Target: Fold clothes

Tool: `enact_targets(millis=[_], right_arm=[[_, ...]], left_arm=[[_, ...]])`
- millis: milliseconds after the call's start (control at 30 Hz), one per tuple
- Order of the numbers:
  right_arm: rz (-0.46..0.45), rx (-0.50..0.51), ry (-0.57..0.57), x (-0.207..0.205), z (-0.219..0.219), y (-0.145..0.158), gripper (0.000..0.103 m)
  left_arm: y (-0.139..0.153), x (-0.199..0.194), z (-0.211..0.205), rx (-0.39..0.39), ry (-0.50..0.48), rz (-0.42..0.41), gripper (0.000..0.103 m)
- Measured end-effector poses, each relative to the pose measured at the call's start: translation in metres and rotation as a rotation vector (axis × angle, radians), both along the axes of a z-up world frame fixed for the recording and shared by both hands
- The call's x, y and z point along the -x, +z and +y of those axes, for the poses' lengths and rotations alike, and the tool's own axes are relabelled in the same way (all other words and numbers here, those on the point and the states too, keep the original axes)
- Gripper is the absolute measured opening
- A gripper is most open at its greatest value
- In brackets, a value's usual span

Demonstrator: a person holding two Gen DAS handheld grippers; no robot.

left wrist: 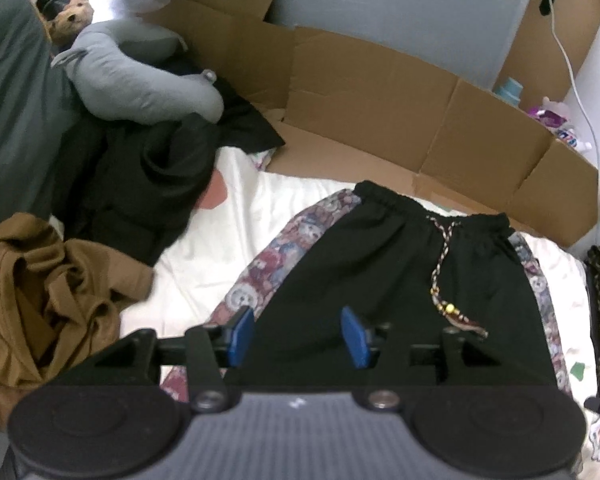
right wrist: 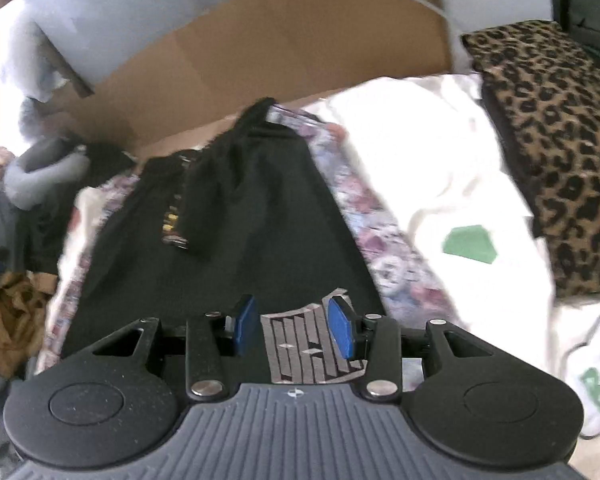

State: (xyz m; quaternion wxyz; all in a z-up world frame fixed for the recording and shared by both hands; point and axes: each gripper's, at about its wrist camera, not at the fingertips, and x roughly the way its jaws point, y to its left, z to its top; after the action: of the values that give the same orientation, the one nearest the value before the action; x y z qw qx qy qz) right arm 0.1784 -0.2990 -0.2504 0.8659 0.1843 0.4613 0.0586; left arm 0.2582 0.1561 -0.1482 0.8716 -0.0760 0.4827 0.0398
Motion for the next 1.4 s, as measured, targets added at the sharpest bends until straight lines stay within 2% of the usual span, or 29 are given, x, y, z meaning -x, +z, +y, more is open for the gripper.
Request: enact_targets(millis=[100, 267, 533, 767, 967, 1133, 1400], right_arm=[[0.012, 0.043, 0.007, 0.002, -0.007, 0.000, 0.047], [0.039, 0.036, -0.043, 0.005, -0.023, 0.002, 0.047], [0.026, 0.078, -0.055, 0.007, -0.044, -0.001, 0.052], [0.033, 0.111, -0.061, -0.009, -0.062, -0.027, 0.052], [0.054, 0.083, -0.080, -0.032, -0.066, -0.048, 0.052], [0.067, 0.094, -0.055, -0.058, -0.057, -0.067, 0.052], [0.069, 0.091, -0.021, -0.106, -0.039, -0.088, 0.052]], left_arm=[[0.004, 0.001, -0.006, 0.004, -0.015, -0.003, 0.052], [0.006, 0.002, -0.012, 0.011, -0.024, -0.026, 0.055], [-0.001, -0.032, -0.020, -0.009, -0.052, -0.005, 0.055], [-0.030, -0.074, -0.021, 0.009, -0.080, -0.008, 0.054], [-0.071, -0.094, -0.022, 0.035, -0.111, -0.026, 0.054], [-0.105, -0.112, -0.014, 0.080, -0.081, 0.001, 0.048], [-0.139, -0.143, -0.003, 0.102, -0.040, 0.000, 0.047]])
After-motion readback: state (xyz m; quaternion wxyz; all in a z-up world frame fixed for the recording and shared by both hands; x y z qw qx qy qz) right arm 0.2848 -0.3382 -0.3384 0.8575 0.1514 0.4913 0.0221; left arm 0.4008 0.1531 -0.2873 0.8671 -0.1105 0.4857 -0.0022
